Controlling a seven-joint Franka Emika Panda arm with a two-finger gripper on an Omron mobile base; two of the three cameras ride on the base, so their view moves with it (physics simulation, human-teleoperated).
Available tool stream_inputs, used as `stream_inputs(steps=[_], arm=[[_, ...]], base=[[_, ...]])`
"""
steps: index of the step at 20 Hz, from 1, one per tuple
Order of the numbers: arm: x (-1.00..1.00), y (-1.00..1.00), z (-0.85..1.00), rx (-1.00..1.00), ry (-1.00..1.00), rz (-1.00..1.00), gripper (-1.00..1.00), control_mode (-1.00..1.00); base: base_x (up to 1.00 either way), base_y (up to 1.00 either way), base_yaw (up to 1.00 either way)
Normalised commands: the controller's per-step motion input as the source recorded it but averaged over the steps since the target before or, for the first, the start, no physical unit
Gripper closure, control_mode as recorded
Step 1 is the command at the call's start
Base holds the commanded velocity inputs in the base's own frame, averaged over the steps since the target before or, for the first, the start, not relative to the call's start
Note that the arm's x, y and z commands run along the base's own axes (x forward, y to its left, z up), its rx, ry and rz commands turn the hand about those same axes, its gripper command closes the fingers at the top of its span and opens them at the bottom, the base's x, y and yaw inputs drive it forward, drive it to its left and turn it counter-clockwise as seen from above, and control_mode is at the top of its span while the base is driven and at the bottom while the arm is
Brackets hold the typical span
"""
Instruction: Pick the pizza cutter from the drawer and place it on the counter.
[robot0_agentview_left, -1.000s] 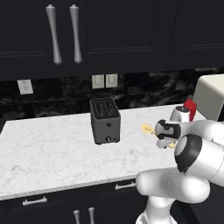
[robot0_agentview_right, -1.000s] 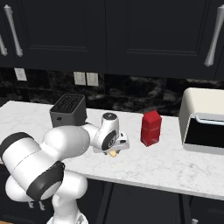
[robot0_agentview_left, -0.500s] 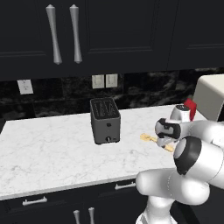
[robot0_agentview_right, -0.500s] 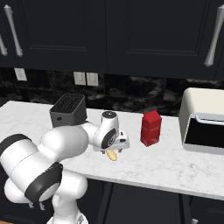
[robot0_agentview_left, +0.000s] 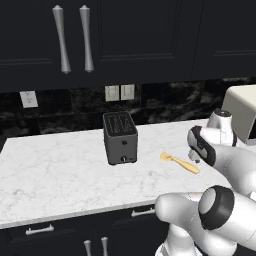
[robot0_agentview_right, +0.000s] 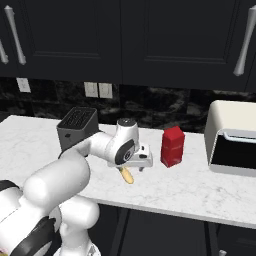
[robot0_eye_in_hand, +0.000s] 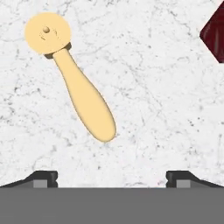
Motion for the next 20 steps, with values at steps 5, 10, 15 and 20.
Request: stream_inputs(steps=[5, 10, 15, 20], arm=[[-0.47, -0.58, 0.55, 0.08, 0.0, -0.11, -1.0, -1.0], [-0.86, -0.54, 0.22, 0.03, -0.08, -0.1, -1.0, -1.0], [-1.0, -0.29, -0.01, 0.0, -0.08, -0.11, -1.0, -1.0], [-0.55, 0.0, -0.12, -0.01, -0.04, -0.02, -1.0, -1.0]], base=[[0.0, 0.0, 0.0], [0.0, 0.0, 0.0], [0.0, 0.0, 0.0], [0.0, 0.0, 0.0]])
